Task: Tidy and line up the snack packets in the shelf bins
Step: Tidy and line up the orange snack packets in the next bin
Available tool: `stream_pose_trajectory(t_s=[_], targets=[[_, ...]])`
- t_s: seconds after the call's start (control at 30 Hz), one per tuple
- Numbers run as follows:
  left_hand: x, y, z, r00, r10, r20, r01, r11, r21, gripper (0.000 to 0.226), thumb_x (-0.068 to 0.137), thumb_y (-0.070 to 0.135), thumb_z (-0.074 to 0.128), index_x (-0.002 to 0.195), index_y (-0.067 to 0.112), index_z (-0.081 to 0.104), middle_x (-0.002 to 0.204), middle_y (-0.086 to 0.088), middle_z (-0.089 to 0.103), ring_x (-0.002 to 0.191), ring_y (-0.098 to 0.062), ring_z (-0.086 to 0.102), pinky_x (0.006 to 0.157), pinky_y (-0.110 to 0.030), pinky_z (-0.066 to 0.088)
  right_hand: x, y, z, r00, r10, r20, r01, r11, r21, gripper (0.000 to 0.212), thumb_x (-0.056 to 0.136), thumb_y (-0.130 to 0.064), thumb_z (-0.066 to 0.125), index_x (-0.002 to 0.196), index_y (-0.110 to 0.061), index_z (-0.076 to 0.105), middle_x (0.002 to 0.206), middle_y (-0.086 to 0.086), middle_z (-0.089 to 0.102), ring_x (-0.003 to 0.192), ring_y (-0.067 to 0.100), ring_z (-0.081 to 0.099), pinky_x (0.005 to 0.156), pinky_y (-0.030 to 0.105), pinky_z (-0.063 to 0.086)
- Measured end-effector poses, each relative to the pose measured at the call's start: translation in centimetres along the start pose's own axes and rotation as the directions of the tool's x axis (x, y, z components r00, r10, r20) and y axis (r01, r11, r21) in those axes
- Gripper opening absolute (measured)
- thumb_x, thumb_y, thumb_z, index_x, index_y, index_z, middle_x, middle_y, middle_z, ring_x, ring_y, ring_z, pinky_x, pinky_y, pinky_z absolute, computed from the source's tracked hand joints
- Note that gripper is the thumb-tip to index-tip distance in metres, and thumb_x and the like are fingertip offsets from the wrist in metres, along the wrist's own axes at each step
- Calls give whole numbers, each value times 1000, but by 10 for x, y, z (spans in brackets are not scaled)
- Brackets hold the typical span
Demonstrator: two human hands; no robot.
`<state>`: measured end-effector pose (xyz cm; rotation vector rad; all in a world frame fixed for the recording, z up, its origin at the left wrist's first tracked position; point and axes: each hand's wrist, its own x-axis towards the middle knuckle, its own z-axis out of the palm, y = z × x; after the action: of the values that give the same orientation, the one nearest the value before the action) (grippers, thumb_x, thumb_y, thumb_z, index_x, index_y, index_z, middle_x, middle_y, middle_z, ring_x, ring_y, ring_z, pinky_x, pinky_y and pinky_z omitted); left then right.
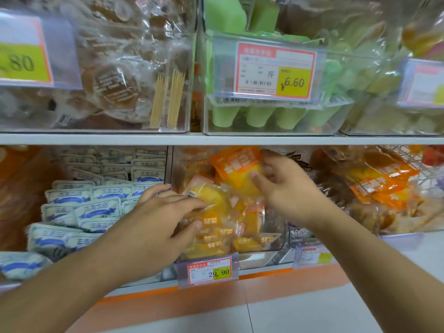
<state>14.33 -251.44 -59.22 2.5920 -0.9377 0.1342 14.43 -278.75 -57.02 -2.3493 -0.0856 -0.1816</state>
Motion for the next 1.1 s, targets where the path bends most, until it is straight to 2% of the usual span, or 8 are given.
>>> stream_pose_trajectory(t_s=[0.1,0.23,0.43,0.53,0.63,0.73,1.0,1.1], targets=[[-1,3,-1,1000,-14,-2,14,1000,13,49,93,60,35,137,47,54,125,37,52,125,14,33,113,-7,-11,-14,-3,-12,995,29,100,-47,981,187,31,77,-18,65,108,-17,67,101,18,73,95,44,70,85,65,55],[-2,11,-4,999,-23,-22,24,999,31,43,99,54,39,138,45,54,133,31,54,125,11,30,106,-1,-15,-32,-6,-27,996,-62,68,69,991,-111,34,81,-22,78,112,-32,69,92,-2,70,79,17,68,78,44,59],[-4,19,-5,1000,-25,-5,25,1000,18,37,103,41,50,140,43,52,132,33,48,104,22,13,93,6,-20,-46,-4,-36,996,-38,-77,29,994,-106,23,84,-24,86,94,-35,69,82,-11,72,87,9,68,83,38,56],[-4,18,-5,1000,-17,-12,18,1000,20,37,103,40,50,140,42,53,131,34,48,110,20,15,94,5,-20,-50,-16,-37,996,-68,61,83,952,-295,14,90,-27,80,99,-36,74,89,-17,72,88,-3,64,78,20,50],[-5,17,-4,1000,-8,-20,9,1000,27,36,102,41,50,138,43,54,120,36,40,118,13,21,95,5,-20,-50,-19,-19,962,-113,249,213,881,-422,16,93,-25,70,106,-34,74,85,-13,72,87,17,64,77,29,53],[-5,11,-3,1000,10,-26,-10,1000,-10,37,99,49,45,134,44,59,125,35,52,115,16,30,107,-1,-11,-50,-18,-3,912,-149,383,331,818,-470,26,97,-15,63,110,-31,79,89,-4,73,79,24,53,67,9,29],[-13,2,-5,997,80,9,-80,997,-18,54,93,59,26,135,48,58,126,36,60,127,17,36,115,-11,0,-12,-15,-1,990,-76,116,120,888,-444,17,92,-30,64,107,-26,72,94,-6,75,91,19,68,83,39,57],[-14,3,-7,996,85,11,-85,996,-10,47,96,54,33,132,46,61,123,34,63,120,12,47,115,-11,4,4,-21,16,987,-1,160,88,840,-535,45,80,-58,75,115,-30,69,113,-7,73,110,22,66,100,42,51]])
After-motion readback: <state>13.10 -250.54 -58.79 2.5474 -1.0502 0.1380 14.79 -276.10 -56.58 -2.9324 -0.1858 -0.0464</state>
